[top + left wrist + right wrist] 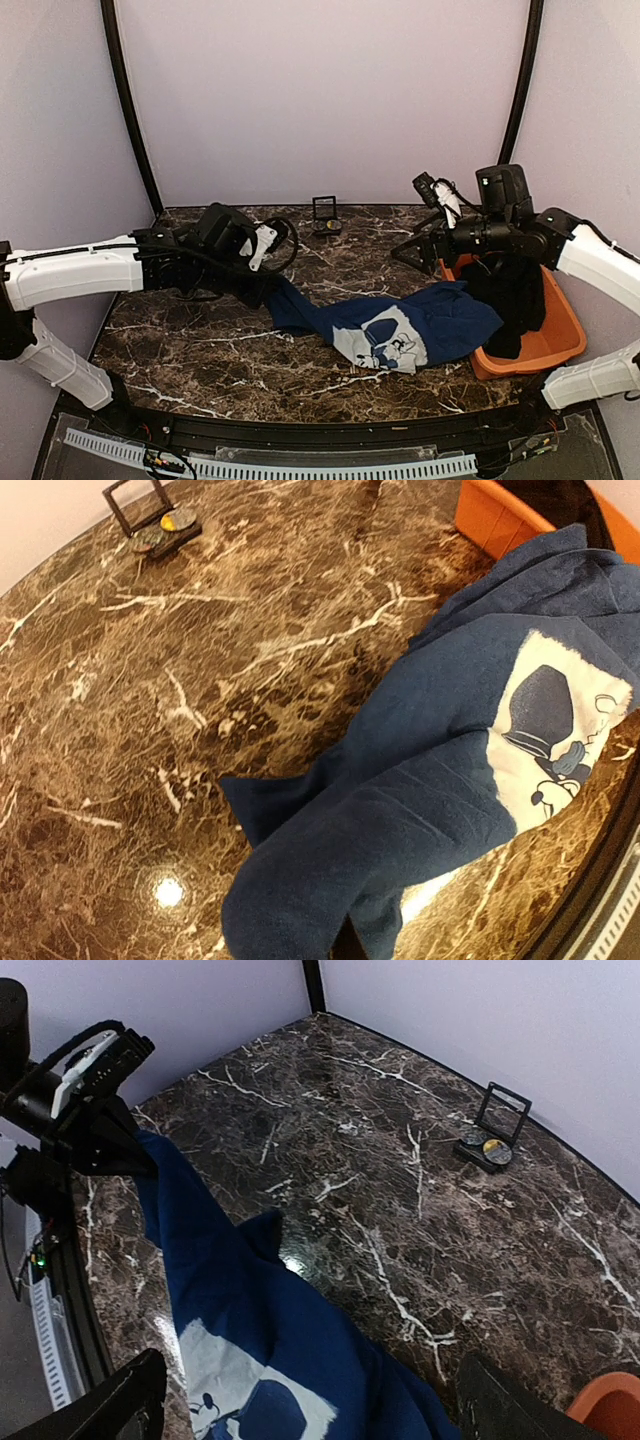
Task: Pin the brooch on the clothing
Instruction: Pick up the crumped clothing from the center of the board.
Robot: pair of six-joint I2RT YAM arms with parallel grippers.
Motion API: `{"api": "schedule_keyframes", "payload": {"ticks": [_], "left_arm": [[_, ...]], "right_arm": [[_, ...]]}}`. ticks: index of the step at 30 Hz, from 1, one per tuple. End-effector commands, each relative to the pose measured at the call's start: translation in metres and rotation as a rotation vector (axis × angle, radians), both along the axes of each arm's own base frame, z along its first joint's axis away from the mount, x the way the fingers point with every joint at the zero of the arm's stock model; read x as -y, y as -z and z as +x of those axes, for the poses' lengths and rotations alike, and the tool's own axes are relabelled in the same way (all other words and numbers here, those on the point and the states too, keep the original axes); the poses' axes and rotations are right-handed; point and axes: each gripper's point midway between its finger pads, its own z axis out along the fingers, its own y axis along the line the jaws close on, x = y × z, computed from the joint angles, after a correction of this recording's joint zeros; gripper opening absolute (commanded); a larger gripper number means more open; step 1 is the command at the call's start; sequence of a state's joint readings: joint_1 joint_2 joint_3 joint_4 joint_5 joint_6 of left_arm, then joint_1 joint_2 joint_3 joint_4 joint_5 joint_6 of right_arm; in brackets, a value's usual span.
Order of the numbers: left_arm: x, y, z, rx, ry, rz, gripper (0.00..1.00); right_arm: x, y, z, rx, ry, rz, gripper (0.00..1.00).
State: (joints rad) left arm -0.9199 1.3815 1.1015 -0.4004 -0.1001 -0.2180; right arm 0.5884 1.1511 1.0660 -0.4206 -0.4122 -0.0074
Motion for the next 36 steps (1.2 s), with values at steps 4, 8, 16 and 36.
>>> {"api": "schedule_keyframes", "payload": {"ticks": [4,8,16,36], "left_arm": [[-0.025,0.032,0.001,-0.009,-0.061,0.104,0.01],[-0.028,0.049,-0.004,-0.056,-0.066,0.122,0.01],[-0.082,0.059,-0.012,-0.044,-0.259,0.199,0.01],[-0.125,0.050,-0.007,0.028,-0.357,0.239,0.07]], "right_arm": [[0.013,0.028,0.023,0.158,0.059,-0.160,0.99],[0.009,0.066,0.043,0.021,0.079,-0.296,0.99],[-0.015,0.124,0.073,-0.187,0.075,-0.385,0.86],[-0.035,0.187,0.019,-0.406,-0.183,-0.554,0.51]]}}
